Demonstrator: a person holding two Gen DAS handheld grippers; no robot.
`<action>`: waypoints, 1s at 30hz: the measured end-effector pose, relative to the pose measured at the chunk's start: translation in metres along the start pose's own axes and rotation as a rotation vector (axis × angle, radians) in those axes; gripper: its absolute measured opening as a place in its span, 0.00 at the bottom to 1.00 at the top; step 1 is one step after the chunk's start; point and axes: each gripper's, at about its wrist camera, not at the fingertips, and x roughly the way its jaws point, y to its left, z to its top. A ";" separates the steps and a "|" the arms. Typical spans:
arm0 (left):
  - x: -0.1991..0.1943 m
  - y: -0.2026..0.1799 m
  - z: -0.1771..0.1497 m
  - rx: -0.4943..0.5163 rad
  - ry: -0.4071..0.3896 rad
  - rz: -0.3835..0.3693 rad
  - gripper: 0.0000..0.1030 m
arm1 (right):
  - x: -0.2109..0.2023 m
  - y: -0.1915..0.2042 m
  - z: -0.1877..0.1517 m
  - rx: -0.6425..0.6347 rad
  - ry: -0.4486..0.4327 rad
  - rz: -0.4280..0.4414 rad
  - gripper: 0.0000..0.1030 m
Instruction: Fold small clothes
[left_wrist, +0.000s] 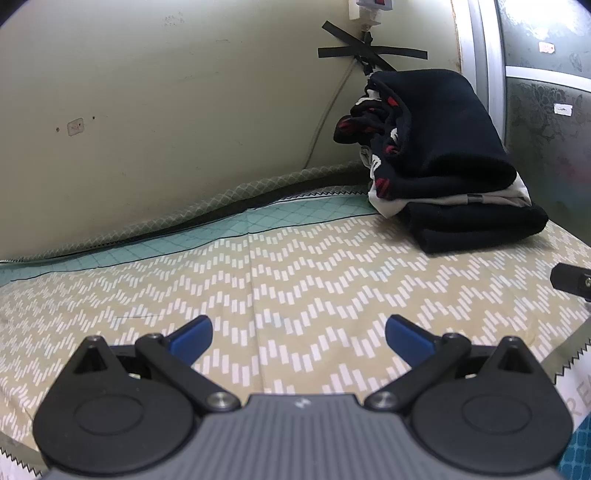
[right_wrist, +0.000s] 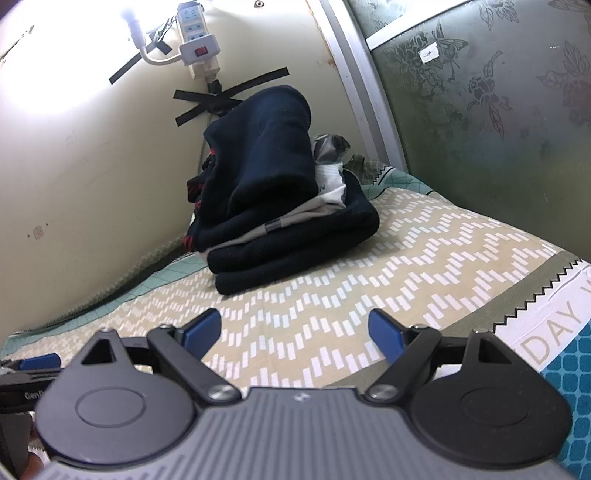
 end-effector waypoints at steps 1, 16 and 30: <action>0.000 0.000 0.000 0.003 0.000 0.002 1.00 | 0.000 0.000 0.000 0.000 0.001 0.000 0.73; 0.000 0.001 -0.001 -0.002 0.007 -0.015 1.00 | 0.000 0.001 0.000 -0.003 0.003 -0.001 0.73; 0.002 0.000 -0.001 0.000 0.019 -0.001 1.00 | 0.000 0.001 0.000 -0.003 0.002 0.001 0.74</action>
